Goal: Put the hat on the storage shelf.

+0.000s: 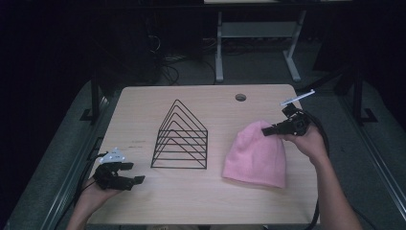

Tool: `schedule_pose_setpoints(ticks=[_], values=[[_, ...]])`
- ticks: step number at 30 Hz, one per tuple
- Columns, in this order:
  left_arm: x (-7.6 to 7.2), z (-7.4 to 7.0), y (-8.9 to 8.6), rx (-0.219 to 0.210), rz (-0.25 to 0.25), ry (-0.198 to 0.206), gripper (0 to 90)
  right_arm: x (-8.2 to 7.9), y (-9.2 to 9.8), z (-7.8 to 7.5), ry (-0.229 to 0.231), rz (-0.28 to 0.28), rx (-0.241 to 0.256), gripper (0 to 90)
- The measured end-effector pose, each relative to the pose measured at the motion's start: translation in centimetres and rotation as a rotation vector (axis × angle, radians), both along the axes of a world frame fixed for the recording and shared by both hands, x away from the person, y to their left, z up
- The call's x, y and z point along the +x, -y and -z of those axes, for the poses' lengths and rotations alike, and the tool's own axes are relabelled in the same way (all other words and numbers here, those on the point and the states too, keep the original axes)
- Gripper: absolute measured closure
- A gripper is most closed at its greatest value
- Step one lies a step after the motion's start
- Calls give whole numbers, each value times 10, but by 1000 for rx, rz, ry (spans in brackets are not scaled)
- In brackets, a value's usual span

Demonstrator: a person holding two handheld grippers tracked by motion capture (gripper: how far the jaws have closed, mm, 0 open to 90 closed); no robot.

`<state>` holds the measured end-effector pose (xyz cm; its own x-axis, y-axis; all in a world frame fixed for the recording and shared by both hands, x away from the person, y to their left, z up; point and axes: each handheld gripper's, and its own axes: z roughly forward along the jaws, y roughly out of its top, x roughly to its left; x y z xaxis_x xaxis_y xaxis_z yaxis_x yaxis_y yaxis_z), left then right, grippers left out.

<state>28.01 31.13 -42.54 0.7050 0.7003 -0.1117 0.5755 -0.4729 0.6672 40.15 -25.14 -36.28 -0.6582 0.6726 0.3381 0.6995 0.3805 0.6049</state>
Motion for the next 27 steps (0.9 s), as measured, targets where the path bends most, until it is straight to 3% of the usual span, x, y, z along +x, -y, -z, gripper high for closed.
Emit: schedule_pose_setpoints(ticks=[7, 14, 27], values=[[-2, -13, 2, 0, 47, 29, 255, -11, -9, -36, 63, -67, -7, 767], [-1, -33, 2, -32, 92, 41, 255, -18, -21, -70, 119, -109, -19, 770], [8, -67, 11, -60, 157, 31, 255, -24, -32, -108, 181, -147, 6, 769]])
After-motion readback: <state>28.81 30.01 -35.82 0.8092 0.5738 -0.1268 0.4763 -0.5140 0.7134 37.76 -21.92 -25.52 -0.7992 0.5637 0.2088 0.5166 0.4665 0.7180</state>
